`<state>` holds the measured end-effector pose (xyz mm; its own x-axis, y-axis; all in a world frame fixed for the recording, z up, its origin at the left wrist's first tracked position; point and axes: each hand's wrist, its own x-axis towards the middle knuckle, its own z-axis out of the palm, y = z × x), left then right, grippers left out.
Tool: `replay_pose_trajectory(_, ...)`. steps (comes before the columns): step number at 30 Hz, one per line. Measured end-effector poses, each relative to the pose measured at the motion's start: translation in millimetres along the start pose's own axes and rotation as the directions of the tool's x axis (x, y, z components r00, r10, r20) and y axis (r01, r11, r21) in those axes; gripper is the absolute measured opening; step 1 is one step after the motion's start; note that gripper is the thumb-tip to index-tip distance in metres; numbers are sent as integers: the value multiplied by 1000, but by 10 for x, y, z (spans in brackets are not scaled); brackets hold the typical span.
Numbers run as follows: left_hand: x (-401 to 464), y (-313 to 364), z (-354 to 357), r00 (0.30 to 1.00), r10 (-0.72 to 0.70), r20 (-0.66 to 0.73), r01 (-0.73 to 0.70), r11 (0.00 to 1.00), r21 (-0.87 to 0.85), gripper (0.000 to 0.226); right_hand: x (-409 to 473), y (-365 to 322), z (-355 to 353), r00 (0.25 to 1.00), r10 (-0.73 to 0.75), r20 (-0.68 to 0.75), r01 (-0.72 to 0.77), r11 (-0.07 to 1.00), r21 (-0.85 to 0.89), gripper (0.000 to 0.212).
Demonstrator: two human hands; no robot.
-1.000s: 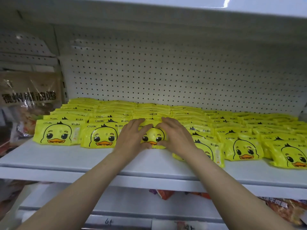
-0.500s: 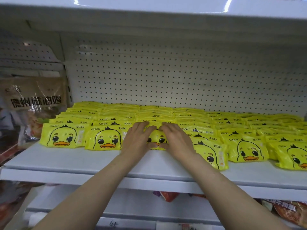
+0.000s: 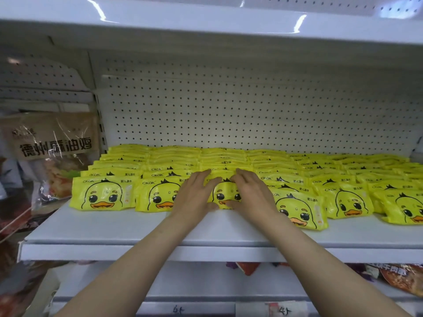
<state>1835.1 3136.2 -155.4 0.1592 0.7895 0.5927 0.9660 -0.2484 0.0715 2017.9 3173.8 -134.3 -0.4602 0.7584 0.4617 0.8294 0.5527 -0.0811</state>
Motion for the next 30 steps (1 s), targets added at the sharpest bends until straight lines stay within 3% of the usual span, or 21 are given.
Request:
replay_pose_trajectory(4,-319,-452,-202,989,-112,-92,117,992,47,78,90,-413,34,995,-91,-51,96,989,109,62)
replay_pose_trajectory(10,-646,-816,-418,952,-299,-72,305,948,94,73,255,-947,354,975,-221,14,216,963,159,62)
replay_pose_trajectory(21,-610,-943,-372,955,-292,-52,296,947,125,78,303,-1089,497,978,-198,-60,202,977,70,57)
replay_pose_trajectory(24,-536,-752,-413,957,-284,-63,289,952,104,80,212,-925,374,979,-167,-115,178,980,90,56)
replay_pose_trajectory(30,-164,19,-277,990,-131,-54,130,991,-23,78,-193,-140,-33,975,-9,-223,31,995,94,53)
